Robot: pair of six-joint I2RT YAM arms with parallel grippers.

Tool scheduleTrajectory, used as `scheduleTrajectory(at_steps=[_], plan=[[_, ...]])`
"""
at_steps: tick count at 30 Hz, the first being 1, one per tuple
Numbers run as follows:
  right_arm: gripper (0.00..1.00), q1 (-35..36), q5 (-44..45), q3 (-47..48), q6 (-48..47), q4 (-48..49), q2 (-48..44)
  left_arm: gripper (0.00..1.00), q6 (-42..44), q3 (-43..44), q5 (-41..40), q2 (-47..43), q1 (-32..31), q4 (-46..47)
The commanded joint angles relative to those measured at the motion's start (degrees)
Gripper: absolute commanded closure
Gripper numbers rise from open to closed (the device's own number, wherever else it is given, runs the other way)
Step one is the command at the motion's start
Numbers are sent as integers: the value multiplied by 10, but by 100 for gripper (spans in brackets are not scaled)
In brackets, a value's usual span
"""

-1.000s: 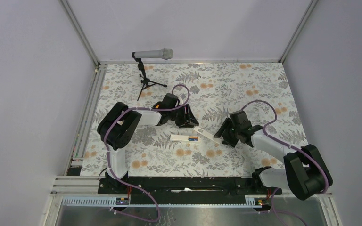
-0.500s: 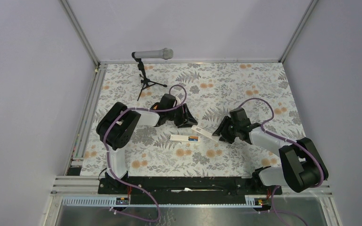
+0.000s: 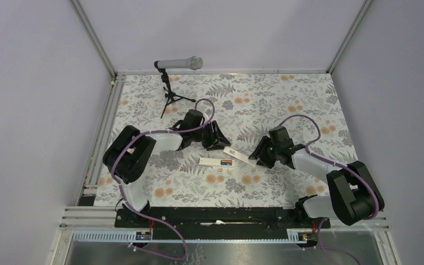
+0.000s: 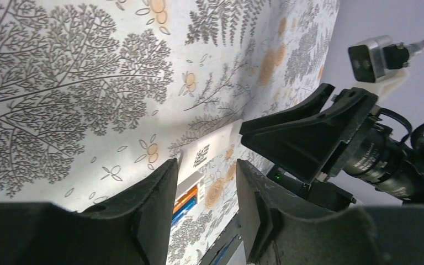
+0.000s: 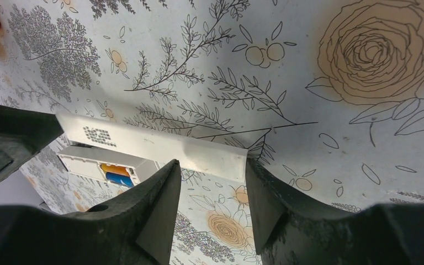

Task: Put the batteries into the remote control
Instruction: Pick up the battery cover at the center of the board.

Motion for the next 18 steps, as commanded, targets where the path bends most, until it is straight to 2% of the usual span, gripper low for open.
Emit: scheduleTrajectory(at_steps=[1,9,18], plan=[[47,6,-17,-1,-7,-8,23,57,-23,21,52,-30,-25,15],[46,6,-26,-4,-17,-14,20,57,-45,-16,37,-81,-45,3],[45,6,-32,5,-36,-25,33,57,-52,-17,20,-109,-59,-70]])
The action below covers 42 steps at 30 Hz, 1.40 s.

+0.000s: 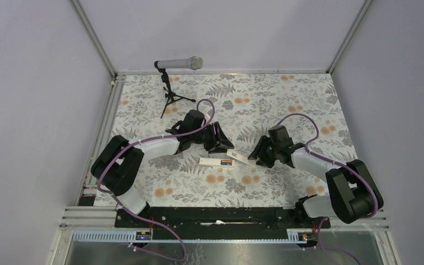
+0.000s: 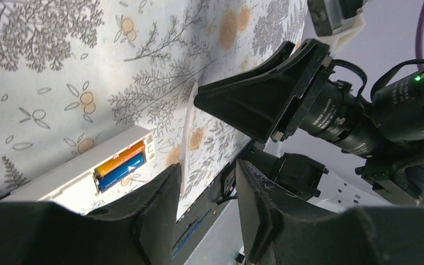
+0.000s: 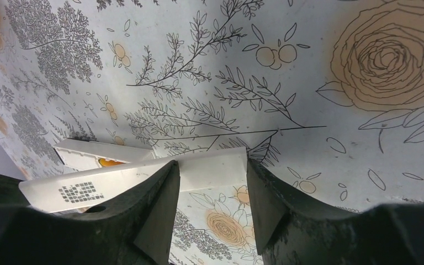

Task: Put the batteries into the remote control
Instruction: Pick up the battery cover at the center of the board.

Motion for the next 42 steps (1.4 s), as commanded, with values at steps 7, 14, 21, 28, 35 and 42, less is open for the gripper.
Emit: scheduleTrajectory(at_steps=[7,14,21,28,35,42], plan=[[46,7,-30,-7,-27,-22,41,58,-29,-23,19,-8,-29,-4],[46,7,-23,-15,-28,-18,40,65,-43,-36,-4,-6,-30,27],[48,7,-25,-23,-16,-16,30,80,-78,-56,-24,-26,-29,88],[49,7,-30,-24,-6,-13,15,100,-74,-57,-21,-30,-30,88],[34,6,-44,-21,-5,-13,-26,100,-14,-42,-23,-48,-29,19],[13,6,-46,-9,-39,-24,-119,100,23,-45,15,-87,-11,3]])
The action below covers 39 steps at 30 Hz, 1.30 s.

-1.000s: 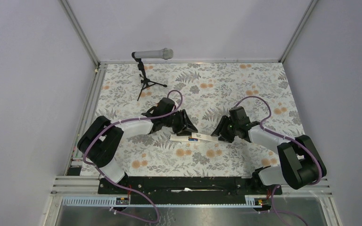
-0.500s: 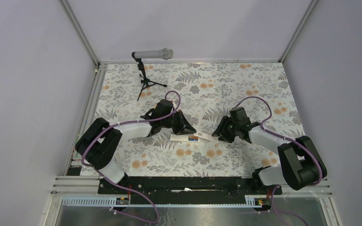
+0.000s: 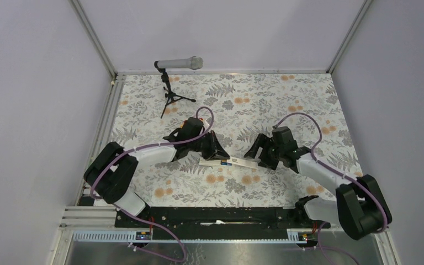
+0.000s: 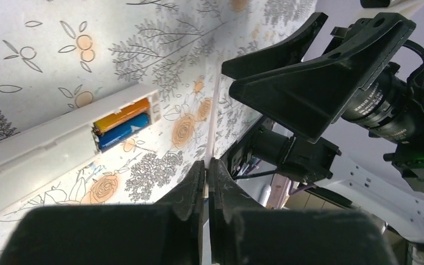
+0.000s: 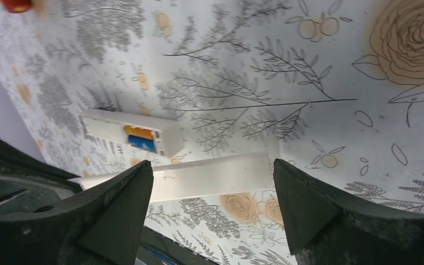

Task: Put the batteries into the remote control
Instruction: Pick up the battery cover at the center of the board, then load the battery cover into the remote control.

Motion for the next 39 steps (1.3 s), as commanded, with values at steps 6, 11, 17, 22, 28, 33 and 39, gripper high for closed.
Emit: scheduleTrajectory(at_steps=[6,11,17,22,28,33,39], plan=[[7,3,-24,29,-23,-36,-140,100,84,10,119,-103,84,-31],[6,3,-41,67,10,-59,-205,100,156,-7,166,-185,167,-112],[4,3,-121,64,32,40,-235,100,176,1,253,-228,236,-133],[4,3,-174,112,50,59,-195,100,169,1,333,-252,254,-120],[7,4,-223,124,54,80,-158,100,123,-21,378,-279,269,-60],[9,4,-285,102,63,162,-159,100,76,-35,389,-283,274,6],[37,7,-359,52,155,326,-125,100,35,-44,392,-279,274,53]])
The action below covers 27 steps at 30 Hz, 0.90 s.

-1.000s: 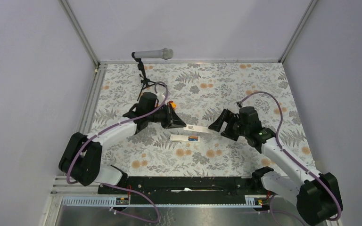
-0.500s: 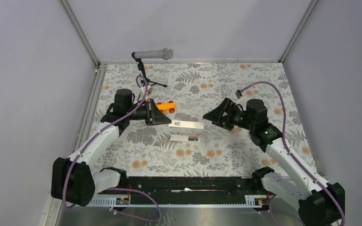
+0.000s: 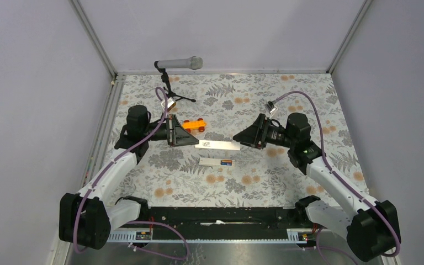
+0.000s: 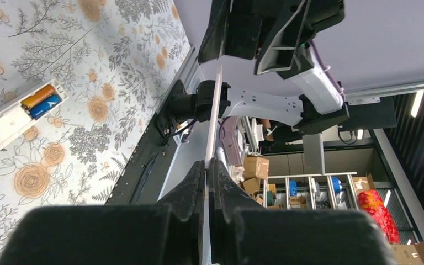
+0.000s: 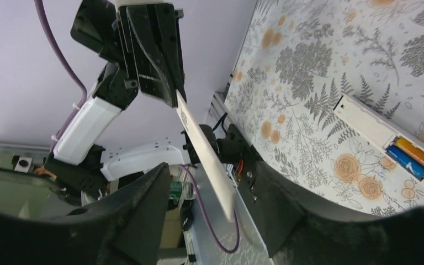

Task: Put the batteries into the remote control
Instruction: Load the battery cover into the remote control.

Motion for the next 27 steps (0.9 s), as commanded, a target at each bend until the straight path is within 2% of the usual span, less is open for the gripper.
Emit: scheduleTrajectory(at_steps=[1,2,7,12,17,21,22,23,24,26,27], plan=[[42,5,-71,-29,66,144,18,100,-31,-3,25,-4,3,72],[46,5,-69,-30,66,147,17,100,-33,-2,25,-4,3,72],[52,5,-86,-35,74,180,13,100,-41,-1,22,-2,4,80],[71,5,-109,-42,97,215,23,100,-43,-3,17,5,4,81],[75,5,-110,-42,92,204,27,100,-51,-7,7,9,4,92],[100,5,-108,-38,87,197,32,100,-53,-5,4,11,5,89],[100,5,-103,-38,84,191,32,88,-48,-1,0,11,7,80],[100,5,-93,-39,81,186,31,65,-35,3,-9,11,10,60],[100,5,-82,-42,77,178,30,47,-12,10,-27,8,16,28],[100,5,-52,-51,56,141,29,22,55,31,-82,-5,31,-71],[100,5,-40,-59,40,124,31,4,94,45,-120,-10,36,-135]])
